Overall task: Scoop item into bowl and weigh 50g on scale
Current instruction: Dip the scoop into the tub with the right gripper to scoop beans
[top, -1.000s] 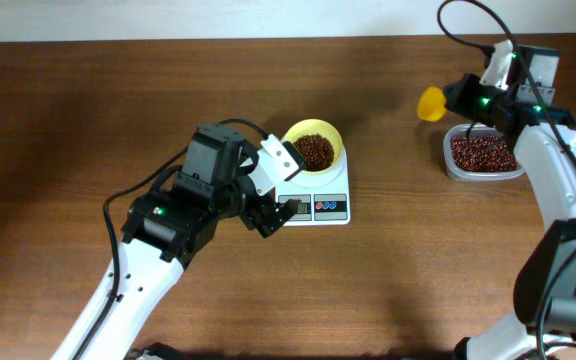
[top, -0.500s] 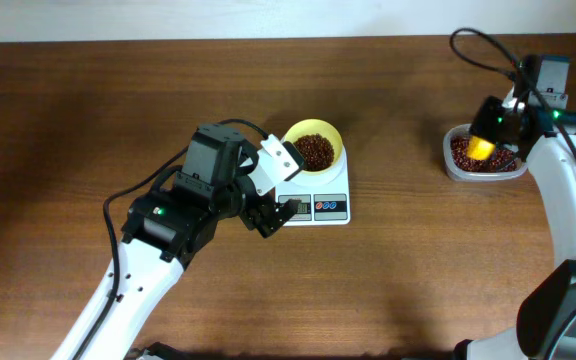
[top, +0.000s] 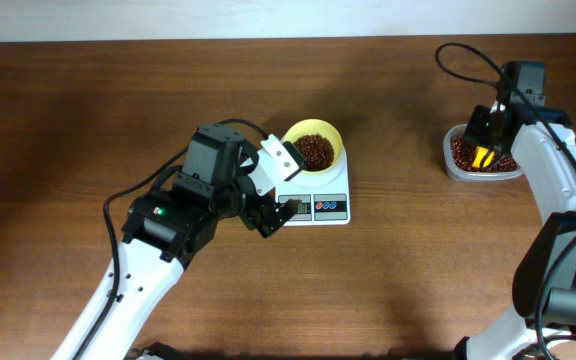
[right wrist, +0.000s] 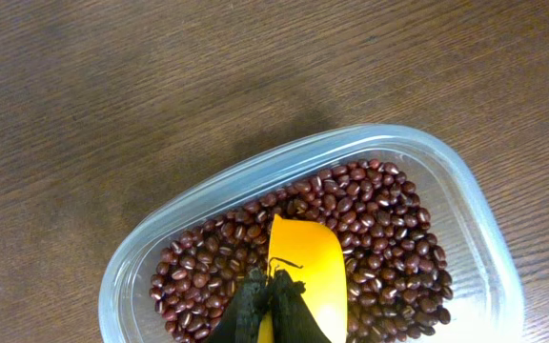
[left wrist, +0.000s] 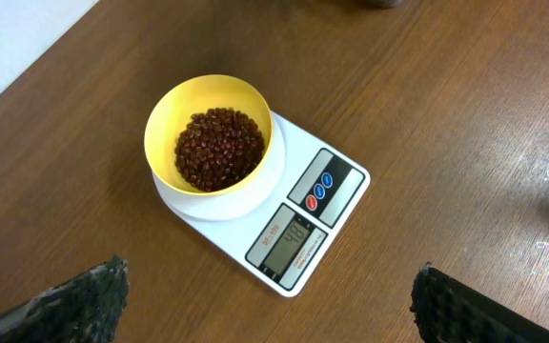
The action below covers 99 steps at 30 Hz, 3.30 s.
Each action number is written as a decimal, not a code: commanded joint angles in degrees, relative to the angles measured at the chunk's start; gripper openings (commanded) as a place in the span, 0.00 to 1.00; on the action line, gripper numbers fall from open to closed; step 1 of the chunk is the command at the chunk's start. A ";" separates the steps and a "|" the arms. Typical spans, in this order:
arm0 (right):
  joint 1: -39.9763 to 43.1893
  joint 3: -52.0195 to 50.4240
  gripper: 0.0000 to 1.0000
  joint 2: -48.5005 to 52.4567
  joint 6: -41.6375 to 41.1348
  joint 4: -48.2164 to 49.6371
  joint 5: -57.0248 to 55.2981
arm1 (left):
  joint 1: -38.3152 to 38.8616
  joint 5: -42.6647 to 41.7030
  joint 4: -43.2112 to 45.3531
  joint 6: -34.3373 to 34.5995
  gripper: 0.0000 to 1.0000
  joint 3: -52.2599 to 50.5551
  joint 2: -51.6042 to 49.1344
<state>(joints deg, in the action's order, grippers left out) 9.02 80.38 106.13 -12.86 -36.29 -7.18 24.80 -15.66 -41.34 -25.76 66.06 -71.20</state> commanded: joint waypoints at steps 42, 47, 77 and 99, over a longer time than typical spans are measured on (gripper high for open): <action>15.45 0.33 0.04 -2.93 5.73 1.60 36.98 | 0.09 -0.63 -0.11 -0.52 0.99 -0.20 0.46; 15.39 0.33 0.04 -2.95 10.08 1.60 42.56 | 0.09 -0.63 -0.11 -0.52 0.99 -0.20 0.46; 15.39 0.33 0.04 -8.81 32.35 -1.64 30.58 | 0.09 -0.63 -0.11 -0.52 0.99 -0.20 0.46; 14.40 0.31 0.04 -8.81 31.91 -4.87 29.29 | 0.09 -0.63 -0.11 -0.52 0.99 -0.20 0.46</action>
<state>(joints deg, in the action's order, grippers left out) 23.90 80.38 99.04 19.29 -40.58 22.28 24.80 -15.66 -41.34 -25.76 66.06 -71.20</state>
